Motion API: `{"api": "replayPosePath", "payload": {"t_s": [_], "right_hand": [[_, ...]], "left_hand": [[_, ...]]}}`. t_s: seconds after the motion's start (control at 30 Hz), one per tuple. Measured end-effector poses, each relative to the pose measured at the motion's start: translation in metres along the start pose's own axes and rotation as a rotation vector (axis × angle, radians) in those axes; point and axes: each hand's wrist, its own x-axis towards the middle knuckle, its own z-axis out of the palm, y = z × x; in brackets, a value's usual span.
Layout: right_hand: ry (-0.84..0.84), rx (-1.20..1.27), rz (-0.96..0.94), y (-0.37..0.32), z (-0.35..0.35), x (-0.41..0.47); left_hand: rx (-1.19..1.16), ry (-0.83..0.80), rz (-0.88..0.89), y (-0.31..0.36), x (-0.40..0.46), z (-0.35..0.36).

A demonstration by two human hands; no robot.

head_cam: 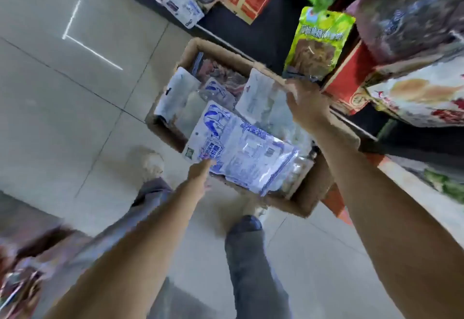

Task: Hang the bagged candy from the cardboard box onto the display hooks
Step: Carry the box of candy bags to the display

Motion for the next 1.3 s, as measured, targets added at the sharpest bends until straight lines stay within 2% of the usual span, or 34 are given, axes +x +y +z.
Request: {"api": "replayPosePath", "payload": {"t_s": [0.03, 0.1, 0.23, 0.33, 0.43, 0.53, 0.7, 0.83, 1.03, 1.3], "right_hand": [[-0.003, -0.033, -0.009, 0.006, 0.007, 0.012], [-0.034, -0.086, -0.035, 0.016, 0.020, 0.039], [-0.234, -0.173, 0.019, 0.036, 0.045, 0.080], [-0.179, -0.142, -0.004, 0.039, 0.052, 0.083], [-0.093, -0.134, -0.042, 0.041, 0.056, 0.077], [-0.093, -0.201, -0.095, 0.032, 0.057, 0.065], [-0.098, -0.416, -0.174, 0.003, 0.052, 0.049], [-0.117, -0.501, -0.213, -0.054, 0.038, 0.040], [-0.158, -0.471, -0.171, -0.159, 0.009, 0.018], [-0.193, -0.479, -0.197, -0.346, -0.025, 0.007]], "left_hand": [[-0.057, -0.013, -0.005, -0.008, 0.006, 0.010], [-0.116, 0.070, 0.029, -0.027, 0.031, 0.025], [-0.220, 0.103, 0.116, -0.047, 0.060, 0.039], [-0.272, 0.031, 0.130, -0.056, 0.073, 0.036], [-0.265, 0.065, 0.200, -0.061, 0.077, 0.035], [-0.117, 0.144, 0.212, -0.065, 0.079, 0.033], [0.343, 0.171, 0.310, -0.061, 0.080, 0.001], [0.495, 0.184, 0.366, -0.044, 0.065, -0.054], [0.493, 0.150, 0.388, -0.024, 0.017, -0.162], [0.702, 0.267, 0.518, 0.031, -0.039, -0.330]]}}
